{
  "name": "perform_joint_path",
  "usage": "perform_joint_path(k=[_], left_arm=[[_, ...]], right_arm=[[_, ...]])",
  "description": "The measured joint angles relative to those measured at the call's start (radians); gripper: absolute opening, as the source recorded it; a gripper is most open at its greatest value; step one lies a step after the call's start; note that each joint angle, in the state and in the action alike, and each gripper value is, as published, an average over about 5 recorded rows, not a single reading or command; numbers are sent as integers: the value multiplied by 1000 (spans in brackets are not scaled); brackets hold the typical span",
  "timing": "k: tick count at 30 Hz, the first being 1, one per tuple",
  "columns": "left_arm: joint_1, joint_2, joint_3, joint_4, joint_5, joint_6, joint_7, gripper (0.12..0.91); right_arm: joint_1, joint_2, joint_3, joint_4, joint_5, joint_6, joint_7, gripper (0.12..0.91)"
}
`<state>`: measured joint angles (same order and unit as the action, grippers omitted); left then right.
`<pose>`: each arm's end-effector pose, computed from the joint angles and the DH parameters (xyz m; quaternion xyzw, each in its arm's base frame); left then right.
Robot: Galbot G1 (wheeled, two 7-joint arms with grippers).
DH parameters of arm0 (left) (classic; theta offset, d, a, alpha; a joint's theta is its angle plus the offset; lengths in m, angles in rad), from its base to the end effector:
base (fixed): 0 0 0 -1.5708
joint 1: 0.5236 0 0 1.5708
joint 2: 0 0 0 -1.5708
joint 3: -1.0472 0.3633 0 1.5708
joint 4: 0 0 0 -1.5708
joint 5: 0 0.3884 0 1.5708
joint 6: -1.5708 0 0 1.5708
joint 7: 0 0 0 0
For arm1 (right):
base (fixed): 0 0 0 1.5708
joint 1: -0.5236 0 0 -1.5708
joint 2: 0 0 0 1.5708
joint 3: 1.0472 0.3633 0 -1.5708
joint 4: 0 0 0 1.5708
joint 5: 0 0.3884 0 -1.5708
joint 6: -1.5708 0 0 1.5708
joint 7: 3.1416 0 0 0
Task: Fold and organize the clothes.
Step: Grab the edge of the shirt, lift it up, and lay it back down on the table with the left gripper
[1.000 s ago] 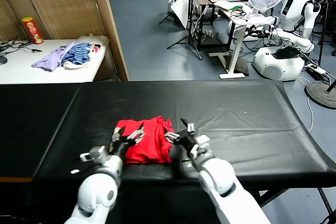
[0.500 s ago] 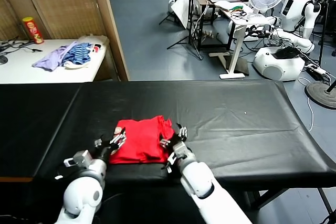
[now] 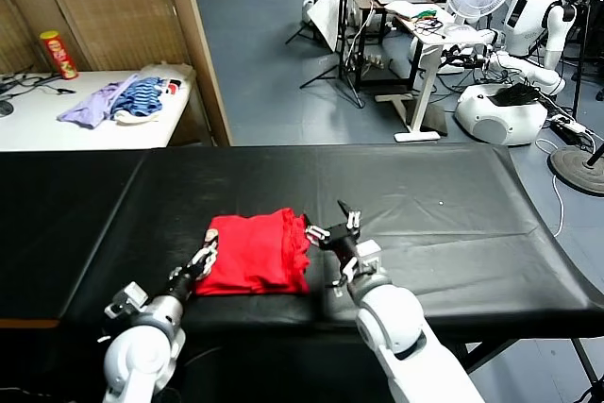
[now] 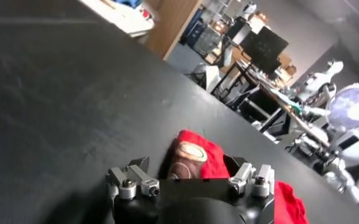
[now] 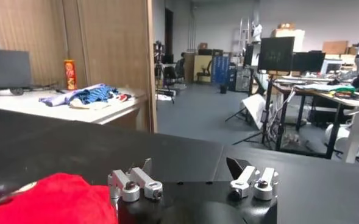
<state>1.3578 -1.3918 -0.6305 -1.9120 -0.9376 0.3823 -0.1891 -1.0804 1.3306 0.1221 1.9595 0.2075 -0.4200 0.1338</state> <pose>0.2785 0.0800 -0.3232 0.0294 -0.9226 0.3384 0.1828 0.3226 0.0850 -0.2542 0.1675 -0.9825 0.0276 0.0770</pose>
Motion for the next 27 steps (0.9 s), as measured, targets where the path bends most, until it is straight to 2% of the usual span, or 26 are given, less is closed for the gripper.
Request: perform_joint_path(k=[8, 11, 15, 18, 21, 27], left_arm=[[8, 2, -5, 11, -36, 3, 1, 283], [4, 1, -1, 8, -24, 10, 1, 164], [-1, 1, 10, -1, 44, 18, 3, 148], [-1, 5, 22, -6, 154, 9, 13, 141], [-1, 15, 31, -5, 329, -14, 29, 141], [0, 68, 24, 5, 753, -84, 59, 141]], right_arm=[[-21, -15, 30, 26, 4, -5, -2, 798], [-32, -11, 42, 34, -8, -24, 8, 798], [-53, 1, 62, 44, -54, -63, 31, 798], [-74, 10, 80, 51, -84, -86, 44, 798], [-94, 17, 99, 55, -95, -95, 50, 798], [-119, 26, 129, 57, -101, -97, 52, 798]])
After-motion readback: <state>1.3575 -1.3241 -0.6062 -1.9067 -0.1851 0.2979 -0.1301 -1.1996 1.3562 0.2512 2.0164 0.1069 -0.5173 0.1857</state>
